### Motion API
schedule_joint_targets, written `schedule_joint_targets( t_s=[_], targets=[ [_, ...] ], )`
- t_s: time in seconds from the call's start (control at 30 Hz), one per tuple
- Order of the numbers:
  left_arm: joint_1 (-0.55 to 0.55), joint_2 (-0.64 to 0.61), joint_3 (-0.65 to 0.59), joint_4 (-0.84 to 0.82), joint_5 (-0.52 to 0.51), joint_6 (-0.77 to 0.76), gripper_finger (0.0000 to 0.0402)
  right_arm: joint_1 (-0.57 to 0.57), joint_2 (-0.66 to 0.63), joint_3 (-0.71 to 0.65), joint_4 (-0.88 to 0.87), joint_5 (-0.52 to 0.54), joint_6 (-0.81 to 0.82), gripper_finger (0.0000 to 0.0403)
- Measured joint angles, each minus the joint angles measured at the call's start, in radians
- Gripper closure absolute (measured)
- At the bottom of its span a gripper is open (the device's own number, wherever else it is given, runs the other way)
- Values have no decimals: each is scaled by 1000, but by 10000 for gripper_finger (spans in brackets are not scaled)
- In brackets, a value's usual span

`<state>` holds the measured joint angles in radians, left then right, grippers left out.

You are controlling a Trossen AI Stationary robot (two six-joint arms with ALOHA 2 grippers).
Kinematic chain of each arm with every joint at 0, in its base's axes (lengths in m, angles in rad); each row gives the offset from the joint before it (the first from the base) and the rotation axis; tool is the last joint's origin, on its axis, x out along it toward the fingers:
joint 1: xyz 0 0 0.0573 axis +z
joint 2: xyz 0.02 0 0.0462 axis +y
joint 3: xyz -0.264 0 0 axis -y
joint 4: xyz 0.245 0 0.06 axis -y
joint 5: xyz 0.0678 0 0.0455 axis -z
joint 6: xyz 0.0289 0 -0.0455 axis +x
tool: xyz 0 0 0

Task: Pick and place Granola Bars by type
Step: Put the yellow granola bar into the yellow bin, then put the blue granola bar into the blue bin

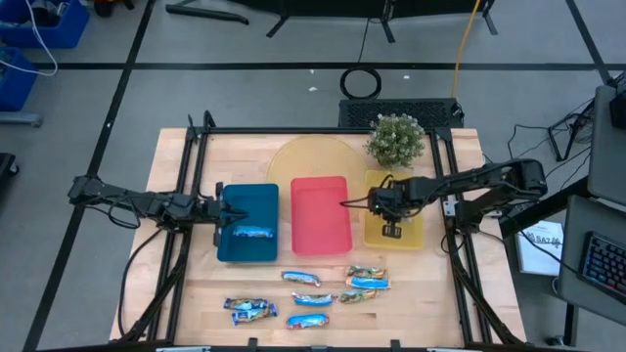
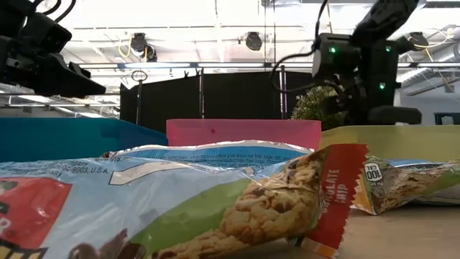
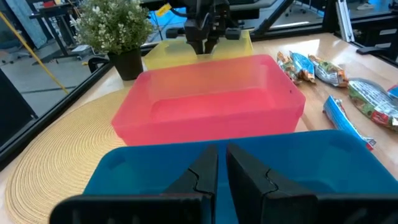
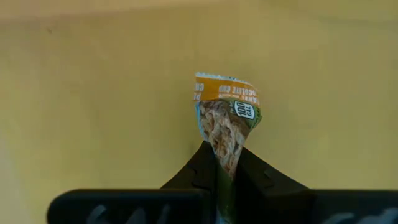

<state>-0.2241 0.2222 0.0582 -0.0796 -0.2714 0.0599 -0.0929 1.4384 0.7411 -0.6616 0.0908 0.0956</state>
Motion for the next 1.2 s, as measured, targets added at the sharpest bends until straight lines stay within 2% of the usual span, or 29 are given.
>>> schedule_joint_targets(
  t_s=[0.1,0.23,0.4,0.53,0.63,0.77,0.83,1.0,1.2],
  targets=[
    [0,0,0,1,0,-3,362,0,-7,-15,12,-14,13,372],
    [0,0,0,1,0,-3,362,3,-34,-15,-13,-17,13,322],
    [0,0,0,1,0,-4,362,3,-125,60,-184,22,54,258],
    [0,0,0,1,0,-4,362,18,-245,141,-304,38,75,237],
    [0,0,0,1,0,-6,362,62,-366,161,-273,61,74,262],
    [0,0,0,1,-21,9,362,134,-541,104,-31,90,16,362],
    [0,0,0,1,-27,7,362,152,-613,61,48,89,-6,390],
    [0,0,0,1,-27,9,362,159,-728,-12,133,92,-9,400],
    [0,0,0,2,-72,12,362,167,-840,-189,404,54,-135,402]
  ],
)
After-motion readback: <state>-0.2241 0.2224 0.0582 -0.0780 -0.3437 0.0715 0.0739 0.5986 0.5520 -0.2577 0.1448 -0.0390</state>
